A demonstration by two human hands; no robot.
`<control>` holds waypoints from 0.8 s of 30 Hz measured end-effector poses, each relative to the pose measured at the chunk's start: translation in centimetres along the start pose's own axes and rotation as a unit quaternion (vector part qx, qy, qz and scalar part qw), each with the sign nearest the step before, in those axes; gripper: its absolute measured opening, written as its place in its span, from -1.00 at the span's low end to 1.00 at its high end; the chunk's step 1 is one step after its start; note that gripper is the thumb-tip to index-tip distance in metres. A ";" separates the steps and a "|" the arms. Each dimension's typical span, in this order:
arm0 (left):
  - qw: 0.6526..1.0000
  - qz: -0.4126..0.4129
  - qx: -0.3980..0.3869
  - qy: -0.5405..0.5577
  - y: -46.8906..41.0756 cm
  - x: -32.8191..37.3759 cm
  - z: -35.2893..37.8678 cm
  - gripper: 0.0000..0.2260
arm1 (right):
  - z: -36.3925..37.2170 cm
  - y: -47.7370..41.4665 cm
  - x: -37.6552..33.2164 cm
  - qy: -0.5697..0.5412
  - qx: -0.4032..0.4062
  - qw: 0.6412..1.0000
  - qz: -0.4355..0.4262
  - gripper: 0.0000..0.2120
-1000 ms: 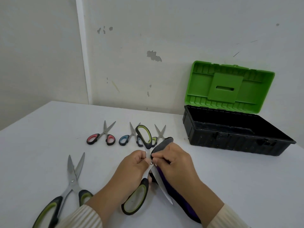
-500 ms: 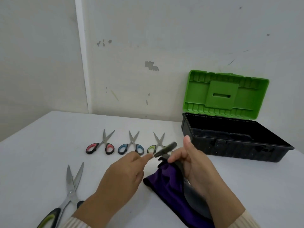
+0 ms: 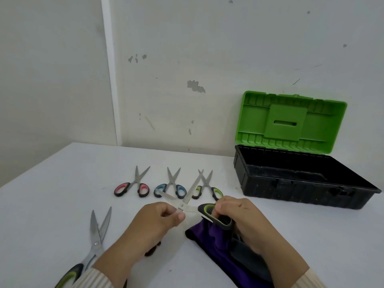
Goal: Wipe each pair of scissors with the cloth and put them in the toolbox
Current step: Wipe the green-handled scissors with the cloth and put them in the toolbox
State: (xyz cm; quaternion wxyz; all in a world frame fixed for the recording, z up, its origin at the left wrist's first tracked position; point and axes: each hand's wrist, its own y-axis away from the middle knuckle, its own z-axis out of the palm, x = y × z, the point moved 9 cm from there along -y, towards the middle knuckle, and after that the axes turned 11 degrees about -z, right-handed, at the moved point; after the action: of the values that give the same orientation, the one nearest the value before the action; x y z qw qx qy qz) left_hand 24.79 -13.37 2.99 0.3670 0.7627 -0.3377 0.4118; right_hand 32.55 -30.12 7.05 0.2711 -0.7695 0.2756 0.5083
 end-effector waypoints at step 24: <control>0.991 -0.029 -0.092 0.090 1.7 0.6 3.7 -0.75 | 1.9 -1.2 -2.3 0.301 0.099 0.922 -0.224 -0.89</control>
State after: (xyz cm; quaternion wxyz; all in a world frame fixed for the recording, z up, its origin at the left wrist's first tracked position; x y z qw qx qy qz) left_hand 24.99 -17.43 2.54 0.4766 0.6949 -0.3173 0.4351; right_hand 31.43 -27.66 8.73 0.3573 -0.8970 0.2135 0.1488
